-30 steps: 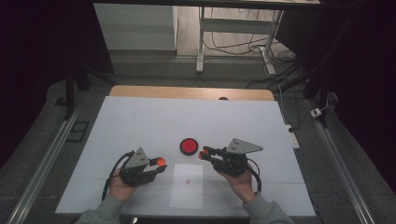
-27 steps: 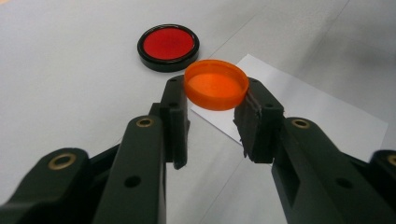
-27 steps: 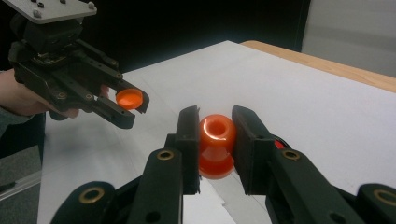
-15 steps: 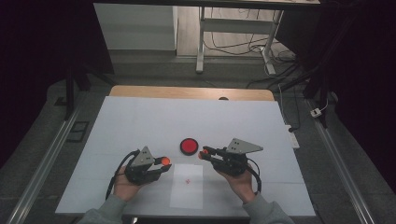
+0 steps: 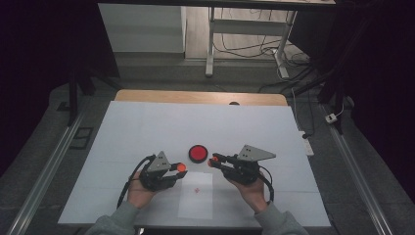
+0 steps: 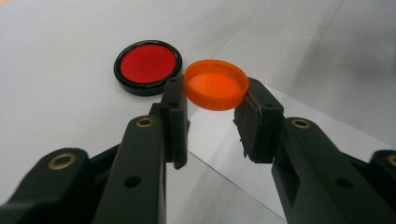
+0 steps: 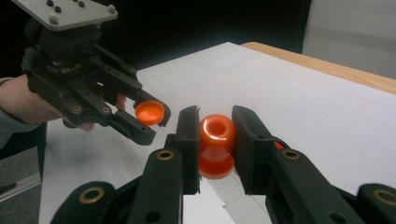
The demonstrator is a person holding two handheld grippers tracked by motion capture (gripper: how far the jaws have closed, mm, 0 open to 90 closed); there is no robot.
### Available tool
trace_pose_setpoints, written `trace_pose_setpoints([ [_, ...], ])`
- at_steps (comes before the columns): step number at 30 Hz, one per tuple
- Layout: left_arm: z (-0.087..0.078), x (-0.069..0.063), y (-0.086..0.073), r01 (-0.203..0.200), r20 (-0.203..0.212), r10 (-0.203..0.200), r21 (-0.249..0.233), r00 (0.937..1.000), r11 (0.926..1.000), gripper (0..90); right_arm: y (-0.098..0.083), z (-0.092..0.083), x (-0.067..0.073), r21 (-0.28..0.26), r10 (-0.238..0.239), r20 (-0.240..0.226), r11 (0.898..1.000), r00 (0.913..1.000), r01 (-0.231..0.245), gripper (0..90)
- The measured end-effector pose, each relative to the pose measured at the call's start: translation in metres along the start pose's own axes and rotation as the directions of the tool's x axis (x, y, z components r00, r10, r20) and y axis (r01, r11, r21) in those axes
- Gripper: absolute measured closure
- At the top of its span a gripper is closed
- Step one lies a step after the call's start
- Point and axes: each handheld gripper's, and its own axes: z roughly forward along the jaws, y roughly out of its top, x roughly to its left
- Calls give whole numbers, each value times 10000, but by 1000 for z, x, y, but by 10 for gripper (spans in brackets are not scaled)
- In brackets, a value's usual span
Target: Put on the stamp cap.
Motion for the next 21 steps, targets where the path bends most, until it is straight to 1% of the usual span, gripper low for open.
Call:
trace_pose_setpoints([
  [21,23,-6,14,-172,349,168,118,9992,9998,655,-1,2,1,25,-9,-34,10000,10000,9,723],
])
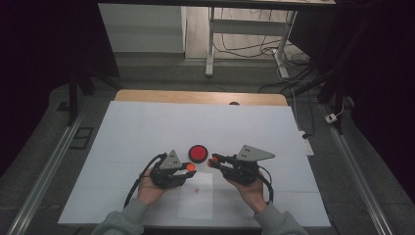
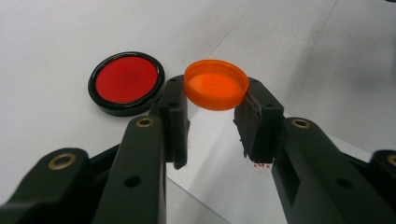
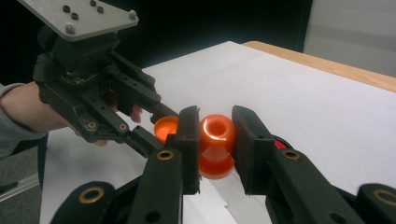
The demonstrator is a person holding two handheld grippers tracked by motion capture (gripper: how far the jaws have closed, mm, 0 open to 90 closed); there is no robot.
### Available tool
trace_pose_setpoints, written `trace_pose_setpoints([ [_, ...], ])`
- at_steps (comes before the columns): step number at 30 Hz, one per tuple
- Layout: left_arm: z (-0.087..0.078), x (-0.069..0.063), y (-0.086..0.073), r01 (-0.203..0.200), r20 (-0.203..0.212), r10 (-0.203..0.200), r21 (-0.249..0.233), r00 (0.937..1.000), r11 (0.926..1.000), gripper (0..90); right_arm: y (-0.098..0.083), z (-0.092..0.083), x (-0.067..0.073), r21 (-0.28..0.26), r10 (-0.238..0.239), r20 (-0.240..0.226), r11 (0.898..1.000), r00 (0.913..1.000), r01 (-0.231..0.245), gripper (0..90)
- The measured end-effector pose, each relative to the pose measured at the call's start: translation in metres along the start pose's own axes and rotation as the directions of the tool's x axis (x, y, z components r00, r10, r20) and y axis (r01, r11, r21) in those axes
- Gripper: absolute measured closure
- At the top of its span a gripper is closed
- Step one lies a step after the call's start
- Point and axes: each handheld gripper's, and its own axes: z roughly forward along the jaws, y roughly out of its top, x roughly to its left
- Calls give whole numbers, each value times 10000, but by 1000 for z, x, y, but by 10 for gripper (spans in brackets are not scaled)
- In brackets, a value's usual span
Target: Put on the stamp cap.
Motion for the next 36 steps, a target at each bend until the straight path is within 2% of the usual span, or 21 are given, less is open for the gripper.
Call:
trace_pose_setpoints([
  [36,38,-15,23,-480,668,469,160,9967,9987,655,0,1,2,-41,59,-125,10000,9999,-60,722],
])
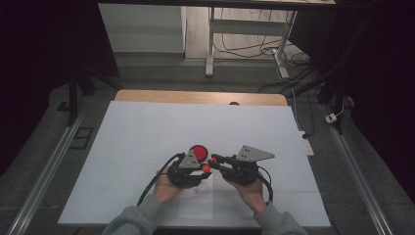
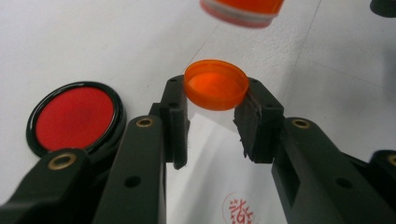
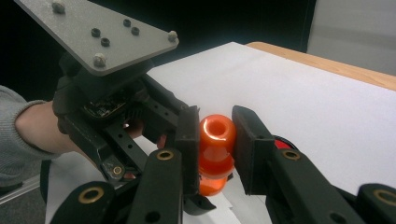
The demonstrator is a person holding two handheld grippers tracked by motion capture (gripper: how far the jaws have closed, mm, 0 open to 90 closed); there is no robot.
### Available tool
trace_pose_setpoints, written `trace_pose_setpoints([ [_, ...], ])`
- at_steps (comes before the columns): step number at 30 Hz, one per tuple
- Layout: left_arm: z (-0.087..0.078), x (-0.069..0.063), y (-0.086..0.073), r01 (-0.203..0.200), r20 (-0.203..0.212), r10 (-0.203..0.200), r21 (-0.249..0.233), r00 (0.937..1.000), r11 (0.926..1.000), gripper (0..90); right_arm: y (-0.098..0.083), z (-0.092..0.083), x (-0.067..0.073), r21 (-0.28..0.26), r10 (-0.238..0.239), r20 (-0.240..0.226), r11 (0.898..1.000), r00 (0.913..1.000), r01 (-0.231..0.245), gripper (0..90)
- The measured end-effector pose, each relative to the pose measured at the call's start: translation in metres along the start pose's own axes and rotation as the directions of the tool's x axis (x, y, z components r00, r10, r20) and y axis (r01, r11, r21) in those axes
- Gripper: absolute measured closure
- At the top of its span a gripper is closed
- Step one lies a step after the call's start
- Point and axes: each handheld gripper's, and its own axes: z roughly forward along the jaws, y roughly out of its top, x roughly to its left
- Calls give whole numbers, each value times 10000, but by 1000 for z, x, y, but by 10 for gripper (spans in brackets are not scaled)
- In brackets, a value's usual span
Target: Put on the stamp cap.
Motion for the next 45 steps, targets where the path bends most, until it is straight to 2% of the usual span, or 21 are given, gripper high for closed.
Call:
trace_pose_setpoints([
  [8,8,-3,6,-97,121,97,0,9999,10000,655,-1,1,0,51,16,-3,10000,10000,-16,722],
  [22,6,-2,6,-78,6,78,-113,10000,9999,654,-2,1,-1,87,32,21,10000,10000,-32,722],
  [32,0,-3,9,-63,-92,59,-443,9999,9990,655,-4,3,-2,196,39,40,9998,10000,-40,722],
  [45,-3,-5,11,-100,-165,91,-570,9998,9983,654,-5,3,-2,217,47,32,9998,10000,-48,722],
])
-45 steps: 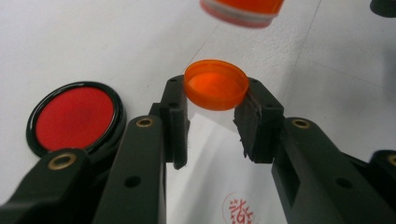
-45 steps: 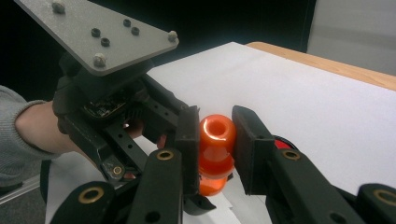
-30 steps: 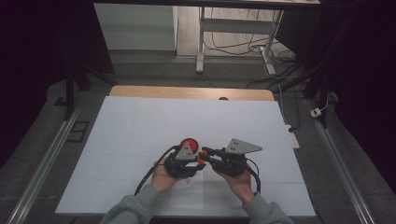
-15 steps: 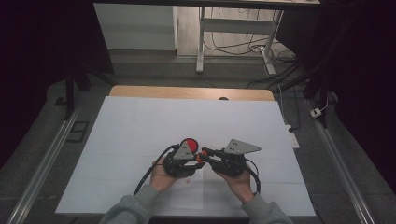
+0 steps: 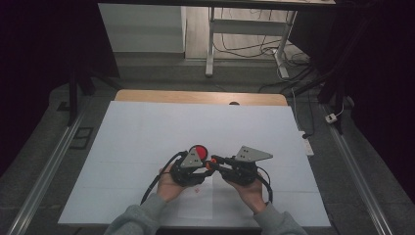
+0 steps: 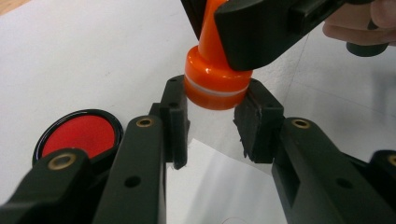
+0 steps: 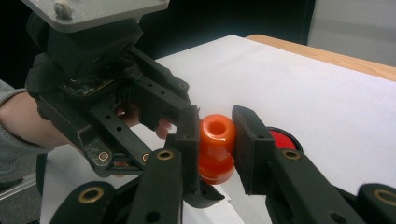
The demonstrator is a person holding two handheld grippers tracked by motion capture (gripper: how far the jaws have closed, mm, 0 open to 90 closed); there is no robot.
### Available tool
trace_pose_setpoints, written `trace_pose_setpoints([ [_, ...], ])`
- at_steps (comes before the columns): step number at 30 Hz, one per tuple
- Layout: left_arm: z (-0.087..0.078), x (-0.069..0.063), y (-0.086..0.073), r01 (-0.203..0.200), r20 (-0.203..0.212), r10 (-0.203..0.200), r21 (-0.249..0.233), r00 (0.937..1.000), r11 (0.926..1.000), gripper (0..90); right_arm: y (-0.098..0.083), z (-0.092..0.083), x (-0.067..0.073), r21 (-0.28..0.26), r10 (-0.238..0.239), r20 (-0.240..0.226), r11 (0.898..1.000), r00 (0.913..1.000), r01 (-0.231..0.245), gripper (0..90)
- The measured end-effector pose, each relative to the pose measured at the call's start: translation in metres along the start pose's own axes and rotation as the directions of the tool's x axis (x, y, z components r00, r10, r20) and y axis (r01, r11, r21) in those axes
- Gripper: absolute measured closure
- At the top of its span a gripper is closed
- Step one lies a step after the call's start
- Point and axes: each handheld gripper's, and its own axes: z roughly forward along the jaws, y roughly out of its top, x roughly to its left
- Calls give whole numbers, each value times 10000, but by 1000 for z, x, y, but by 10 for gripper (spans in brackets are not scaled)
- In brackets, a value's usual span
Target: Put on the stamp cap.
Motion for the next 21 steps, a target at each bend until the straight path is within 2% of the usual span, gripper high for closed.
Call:
trace_pose_setpoints([
  [11,-1,-1,0,7,-11,-7,-98,10000,10000,658,0,-1,0,-65,46,-40,10000,10000,-46,724],
  [21,-1,-3,0,-299,-253,299,32,9992,9995,659,-2,1,1,-21,-75,19,10000,10000,75,728],
])
